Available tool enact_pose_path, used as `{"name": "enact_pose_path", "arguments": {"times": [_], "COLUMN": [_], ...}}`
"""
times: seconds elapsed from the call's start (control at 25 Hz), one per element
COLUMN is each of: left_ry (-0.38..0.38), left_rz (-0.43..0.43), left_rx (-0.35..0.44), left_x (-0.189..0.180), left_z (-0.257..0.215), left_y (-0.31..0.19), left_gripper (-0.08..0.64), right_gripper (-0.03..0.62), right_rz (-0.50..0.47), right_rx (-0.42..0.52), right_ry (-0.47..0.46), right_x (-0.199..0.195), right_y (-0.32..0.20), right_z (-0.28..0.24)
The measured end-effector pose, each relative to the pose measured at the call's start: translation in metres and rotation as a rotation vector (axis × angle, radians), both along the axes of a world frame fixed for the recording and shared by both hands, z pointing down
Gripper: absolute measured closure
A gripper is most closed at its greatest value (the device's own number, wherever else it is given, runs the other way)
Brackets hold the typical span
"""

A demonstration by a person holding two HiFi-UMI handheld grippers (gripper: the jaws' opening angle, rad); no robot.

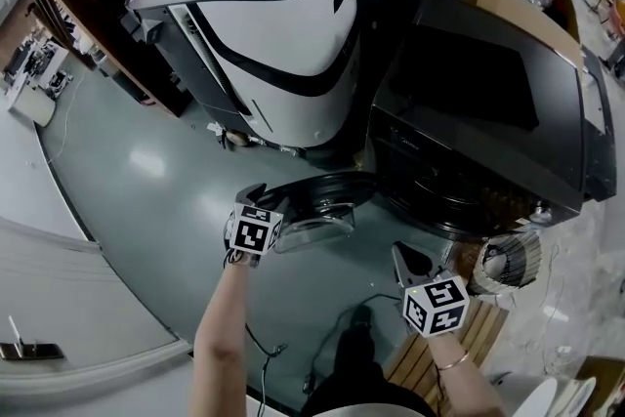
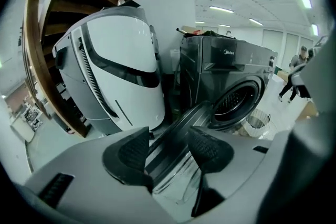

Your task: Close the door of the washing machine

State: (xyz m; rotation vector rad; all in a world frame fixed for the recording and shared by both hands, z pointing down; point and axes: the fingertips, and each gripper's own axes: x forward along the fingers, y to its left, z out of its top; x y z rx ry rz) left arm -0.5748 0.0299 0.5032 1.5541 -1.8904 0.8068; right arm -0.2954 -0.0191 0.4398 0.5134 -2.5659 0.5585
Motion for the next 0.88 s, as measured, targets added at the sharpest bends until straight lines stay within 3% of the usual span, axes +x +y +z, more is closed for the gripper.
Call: {"name": "enact_pose_path", "arguments": {"times": [0.44, 0.88], "left_ry": [-0.048, -0.031], "left_rz": [0.215, 0.240], "left_rx": [-0.245, -0.319], "left_x": [0.006, 0.016], "left_z": [0.034, 0.036], "left_y": [-0.014, -0.004], "left_gripper": [0.312, 0.314], "right_gripper": [0.584, 0.584], "right_rz": [0.027, 0.053], "right_rx": [-0.015, -0.023], "right_ry": [0.011, 0.020], "right_x": [0.008, 0.020], "right_y": [-0.014, -0.009], "right_z": [0.007, 0.006]}}
